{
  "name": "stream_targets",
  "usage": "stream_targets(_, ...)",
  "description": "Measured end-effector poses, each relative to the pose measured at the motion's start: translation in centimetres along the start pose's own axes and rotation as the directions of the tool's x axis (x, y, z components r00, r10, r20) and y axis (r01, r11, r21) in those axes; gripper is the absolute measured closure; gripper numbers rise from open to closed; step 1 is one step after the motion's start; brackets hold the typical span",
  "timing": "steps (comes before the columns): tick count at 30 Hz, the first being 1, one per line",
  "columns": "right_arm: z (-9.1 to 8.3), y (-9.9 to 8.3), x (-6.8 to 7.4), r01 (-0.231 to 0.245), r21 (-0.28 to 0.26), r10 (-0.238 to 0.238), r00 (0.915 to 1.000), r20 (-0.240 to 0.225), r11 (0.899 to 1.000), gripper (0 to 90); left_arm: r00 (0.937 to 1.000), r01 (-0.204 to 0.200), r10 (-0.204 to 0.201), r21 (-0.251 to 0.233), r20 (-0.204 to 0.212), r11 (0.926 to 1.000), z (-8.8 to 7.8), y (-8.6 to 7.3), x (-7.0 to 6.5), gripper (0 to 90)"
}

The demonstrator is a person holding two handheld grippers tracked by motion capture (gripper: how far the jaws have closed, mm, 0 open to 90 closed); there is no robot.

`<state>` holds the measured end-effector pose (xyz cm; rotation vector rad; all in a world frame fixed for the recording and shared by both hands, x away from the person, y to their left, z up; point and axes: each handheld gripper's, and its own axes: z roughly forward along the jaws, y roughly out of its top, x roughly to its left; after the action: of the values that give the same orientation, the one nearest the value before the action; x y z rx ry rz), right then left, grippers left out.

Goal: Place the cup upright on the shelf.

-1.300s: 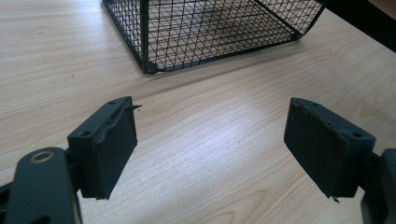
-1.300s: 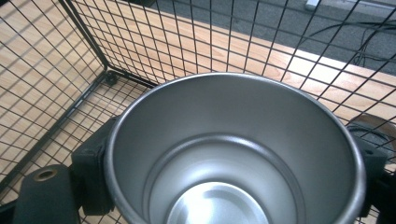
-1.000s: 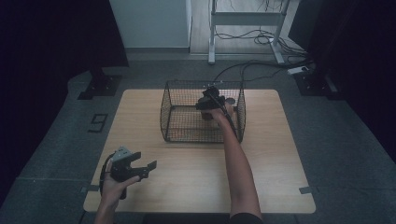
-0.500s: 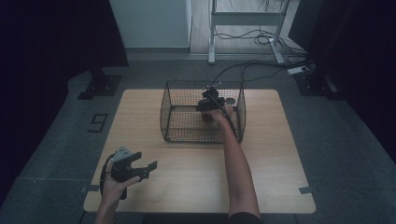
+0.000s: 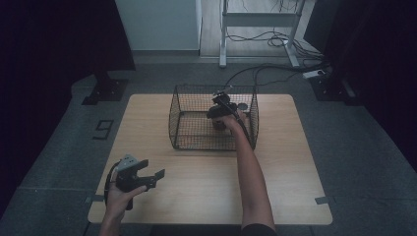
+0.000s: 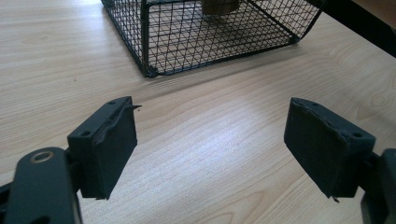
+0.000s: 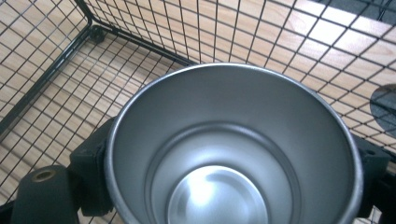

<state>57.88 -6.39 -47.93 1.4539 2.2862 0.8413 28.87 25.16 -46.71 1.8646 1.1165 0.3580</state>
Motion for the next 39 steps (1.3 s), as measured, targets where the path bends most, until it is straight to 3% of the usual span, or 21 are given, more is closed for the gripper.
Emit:
stream_targets(16, -1.0, -0.7, -0.9, 0.01, 0.079, -0.009, 0.9999, -0.008, 0.997, 8.8, 0.9999, -0.011, 0.011, 0.0, 0.007, 0.9999, 0.0, 0.1, -0.3, 17.3)
stream_targets(30, -4.2, -0.2, -0.9, 0.012, -0.067, -0.012, 0.9999, -0.002, 0.998, 8.6, 0.9999, -0.016, 0.016, 0.006, 0.004, 0.9998, 0.2, 0.1, -0.4, 17.3)
stream_targets(39, -6.7, -0.6, -0.8, 0.004, -0.136, -0.012, 0.998, -0.062, 0.991, 9.6, 0.9998, -0.021, 0.021, 0.014, 0.004, 0.9997, 0.4, 0.1, -0.6, 17.3)
